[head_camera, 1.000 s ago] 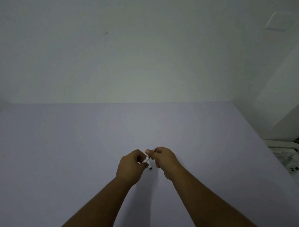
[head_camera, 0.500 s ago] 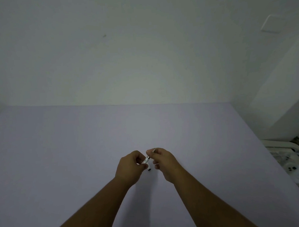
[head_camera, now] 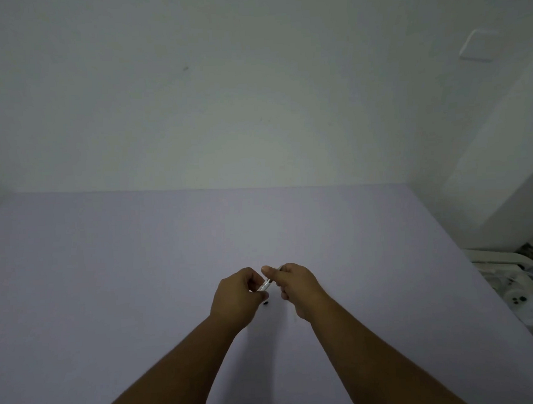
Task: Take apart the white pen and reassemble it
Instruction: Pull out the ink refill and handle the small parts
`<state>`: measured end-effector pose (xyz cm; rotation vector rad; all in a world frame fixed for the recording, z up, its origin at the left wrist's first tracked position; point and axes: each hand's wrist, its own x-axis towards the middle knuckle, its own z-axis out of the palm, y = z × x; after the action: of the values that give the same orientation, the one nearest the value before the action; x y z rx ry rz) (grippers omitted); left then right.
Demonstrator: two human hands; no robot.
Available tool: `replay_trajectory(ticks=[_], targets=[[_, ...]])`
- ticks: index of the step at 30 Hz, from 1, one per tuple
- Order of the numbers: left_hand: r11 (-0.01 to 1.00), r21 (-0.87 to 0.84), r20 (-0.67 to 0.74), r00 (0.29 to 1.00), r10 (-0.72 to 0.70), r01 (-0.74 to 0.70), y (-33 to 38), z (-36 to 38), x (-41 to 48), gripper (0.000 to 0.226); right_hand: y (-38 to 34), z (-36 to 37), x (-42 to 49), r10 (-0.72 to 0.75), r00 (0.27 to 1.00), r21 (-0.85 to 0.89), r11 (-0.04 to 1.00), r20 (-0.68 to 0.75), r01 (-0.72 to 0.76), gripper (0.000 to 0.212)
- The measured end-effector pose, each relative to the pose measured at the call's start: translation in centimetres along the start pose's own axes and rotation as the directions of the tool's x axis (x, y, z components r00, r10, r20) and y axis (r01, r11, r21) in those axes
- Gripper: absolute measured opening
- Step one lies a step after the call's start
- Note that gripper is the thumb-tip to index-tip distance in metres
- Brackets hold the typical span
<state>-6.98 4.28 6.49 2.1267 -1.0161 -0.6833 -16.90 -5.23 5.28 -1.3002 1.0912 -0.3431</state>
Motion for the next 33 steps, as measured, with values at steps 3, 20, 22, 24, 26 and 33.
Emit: replay_trajectory(ticks=[3, 20, 22, 24, 26, 33], targets=[[1.0, -0.019, 0.008, 1.0, -0.01, 0.01, 0.2, 0.0, 0.0, 0.015, 0.1, -0.2, 0.2, 0.01, 0.999, 0.049, 0.999, 0.041, -0.012, 0.03], [0.999, 0.031, 0.003, 1.0, -0.01, 0.01, 0.5, 0.2, 0.4, 0.018, 0.0, -0.8, 0.7, -0.025, 1.0, -0.124, 0.992, -0.006, 0.024, 0.035], [1.0, 0.021, 0.005, 1.0, -0.015, 0.014, 0.4, 0.2, 0.4, 0.019, 0.1, -0.8, 0.8, -0.017, 1.0, -0.116, 0.993, 0.013, 0.018, 0.039], [1.0, 0.014, 0.004, 1.0, -0.019, 0.019, 0.4, 0.1, 0.6, 0.018, 0.3, -1.0, 0.8, -0.034, 0.996, -0.007, 0.999, 0.083, 0.035, 0.027], [0.999, 0.03, 0.002, 1.0, -0.016, 0.016, 0.4, 0.1, 0.8, 0.016, 0.5, -1.0, 0.7, -0.07, 0.991, 0.067, 0.996, 0.112, 0.063, 0.01], [0.998, 0.059, 0.004, 1.0, -0.016, 0.016, 0.1, 0.3, 0.9, 0.018, 0.4, -0.6, 1.2, -0.019, 0.999, -0.152, 0.988, 0.034, 0.024, 0.033]])
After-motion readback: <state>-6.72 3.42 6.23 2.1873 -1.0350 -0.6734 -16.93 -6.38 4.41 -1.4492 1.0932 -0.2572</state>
